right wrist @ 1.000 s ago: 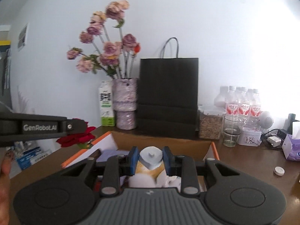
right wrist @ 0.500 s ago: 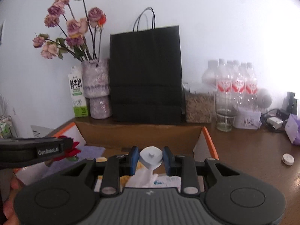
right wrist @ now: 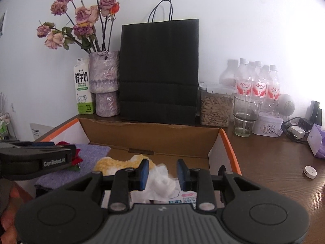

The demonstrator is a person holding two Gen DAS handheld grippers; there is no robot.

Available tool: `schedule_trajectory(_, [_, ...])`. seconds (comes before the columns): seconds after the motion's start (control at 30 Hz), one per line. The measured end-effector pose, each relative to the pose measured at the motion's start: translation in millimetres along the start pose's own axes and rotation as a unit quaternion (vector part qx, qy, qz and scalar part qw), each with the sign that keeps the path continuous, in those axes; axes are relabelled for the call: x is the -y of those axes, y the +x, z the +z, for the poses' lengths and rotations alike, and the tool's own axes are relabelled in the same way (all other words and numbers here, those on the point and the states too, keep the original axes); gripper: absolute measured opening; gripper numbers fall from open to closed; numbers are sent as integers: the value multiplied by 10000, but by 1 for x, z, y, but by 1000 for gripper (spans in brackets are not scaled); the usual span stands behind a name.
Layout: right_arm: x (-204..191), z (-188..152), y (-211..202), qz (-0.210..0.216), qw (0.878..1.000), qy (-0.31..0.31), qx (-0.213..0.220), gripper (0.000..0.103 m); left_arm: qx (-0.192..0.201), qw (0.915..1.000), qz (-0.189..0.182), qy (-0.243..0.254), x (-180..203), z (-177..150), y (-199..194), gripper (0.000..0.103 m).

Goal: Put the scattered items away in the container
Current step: 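Carry the rose and white cap into the cardboard box and open both tools, then lift both tools out of the box back toward the table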

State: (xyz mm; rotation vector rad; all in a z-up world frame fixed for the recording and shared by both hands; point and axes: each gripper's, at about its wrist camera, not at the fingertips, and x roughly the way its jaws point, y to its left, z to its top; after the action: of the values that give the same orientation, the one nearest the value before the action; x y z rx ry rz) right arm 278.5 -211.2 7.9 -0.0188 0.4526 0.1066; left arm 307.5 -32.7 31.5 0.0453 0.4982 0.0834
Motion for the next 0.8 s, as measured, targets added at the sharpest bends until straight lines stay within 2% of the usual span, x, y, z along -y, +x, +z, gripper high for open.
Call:
schedule_trajectory(0.07, [-1,0,-4,1,10000,-31,40,72,148,9998,114,73,1,0,-7,83])
schedule_trajectory(0.1, [-2,0,-6,-20,9999,-63,86,77,254,9995,171,102,2,0,-11,86])
schedule_trajectory(0.17, [-4,1,-12,-94,9997,-104,178,97,443,9985,287,128,2,1,-20,103])
schedule_trajectory(0.2, [-4,1,-15,-122,9997,-116,201,101,573,9978,325,112,2,0,-25,103])
schedule_trajectory(0.33, [-4,4,-22,-107,9998,-78,141,103,710,9969,345,4,-1,2,-35,103])
schedule_trajectory(0.8, [-6,6,-30,-101,9998,-157,107,103,627,9975,307,-81,-5,4,-36,103])
